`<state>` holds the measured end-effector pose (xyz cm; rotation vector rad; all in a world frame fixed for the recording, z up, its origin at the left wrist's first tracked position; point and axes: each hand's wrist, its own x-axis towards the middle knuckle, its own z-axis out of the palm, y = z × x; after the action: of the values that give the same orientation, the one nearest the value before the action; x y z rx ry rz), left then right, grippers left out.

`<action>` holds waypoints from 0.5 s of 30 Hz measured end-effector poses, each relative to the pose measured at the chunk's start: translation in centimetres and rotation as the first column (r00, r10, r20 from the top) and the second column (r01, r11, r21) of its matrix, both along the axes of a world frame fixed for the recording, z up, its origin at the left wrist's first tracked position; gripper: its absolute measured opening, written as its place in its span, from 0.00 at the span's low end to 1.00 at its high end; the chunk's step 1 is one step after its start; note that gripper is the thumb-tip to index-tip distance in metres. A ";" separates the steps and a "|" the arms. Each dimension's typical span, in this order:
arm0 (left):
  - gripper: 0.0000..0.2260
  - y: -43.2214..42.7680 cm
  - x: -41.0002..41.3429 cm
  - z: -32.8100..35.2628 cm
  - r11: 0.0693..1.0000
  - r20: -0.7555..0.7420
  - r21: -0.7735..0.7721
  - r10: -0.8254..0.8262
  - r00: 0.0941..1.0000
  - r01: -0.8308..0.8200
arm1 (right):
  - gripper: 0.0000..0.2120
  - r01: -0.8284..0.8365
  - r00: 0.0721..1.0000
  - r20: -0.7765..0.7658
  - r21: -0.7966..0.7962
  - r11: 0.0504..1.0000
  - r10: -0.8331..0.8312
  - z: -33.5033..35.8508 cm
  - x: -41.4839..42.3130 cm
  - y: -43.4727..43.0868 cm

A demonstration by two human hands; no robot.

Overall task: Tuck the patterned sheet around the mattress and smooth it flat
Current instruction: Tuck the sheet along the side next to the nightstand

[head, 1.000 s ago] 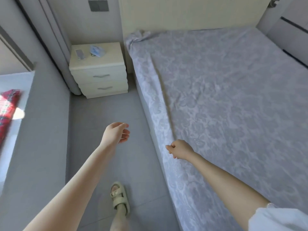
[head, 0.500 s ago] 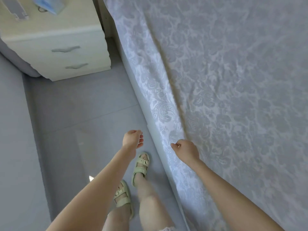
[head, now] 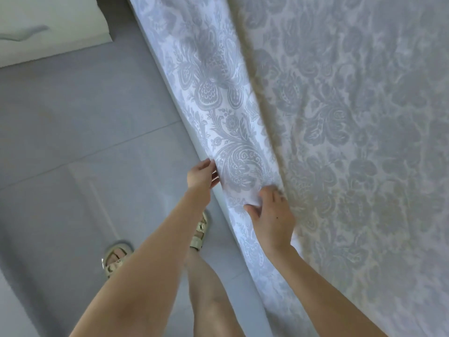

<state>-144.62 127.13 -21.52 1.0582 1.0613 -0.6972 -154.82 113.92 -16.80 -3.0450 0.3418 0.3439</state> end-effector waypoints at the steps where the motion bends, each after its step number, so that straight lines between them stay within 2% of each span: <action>1: 0.08 0.0 -0.1 0.0 0.999 0.028 0.047 -0.029 0.999 0.028 | 0.20 -0.001 0.999 0.034 0.010 1.000 0.000 -0.1 -0.1 0.0; 3: 0.10 -0.1 0.1 -0.1 0.989 0.054 0.124 -0.087 0.995 0.080 | 0.14 -0.010 0.996 0.083 0.030 1.000 0.007 -0.2 -0.4 0.3; 6: 0.07 0.1 0.5 0.0 0.987 0.016 0.131 -0.093 0.996 0.090 | 0.11 0.055 0.993 0.099 0.153 0.987 -0.071 0.5 -0.5 0.9; 9: 0.10 1.4 -0.2 0.9 0.979 0.022 0.142 -0.151 0.988 0.147 | 0.09 0.217 0.973 0.025 0.260 0.941 -0.231 1.7 -0.4 0.8; 13: 0.04 7.4 -2.5 3.4 0.989 0.073 0.118 -0.093 0.993 0.084 | 0.04 0.281 0.959 -0.058 0.365 0.888 -0.279 3.9 -0.6 1.1; 15: 0.07 10.4 -3.4 5.4 0.983 0.169 0.106 -0.169 0.971 0.152 | 0.03 0.309 0.950 -0.094 0.406 0.860 -0.297 4.9 -1.3 1.6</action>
<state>-148.06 137.52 -16.13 1.2729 0.8674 -0.6745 -156.10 115.48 -11.94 -2.5181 0.6489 0.3809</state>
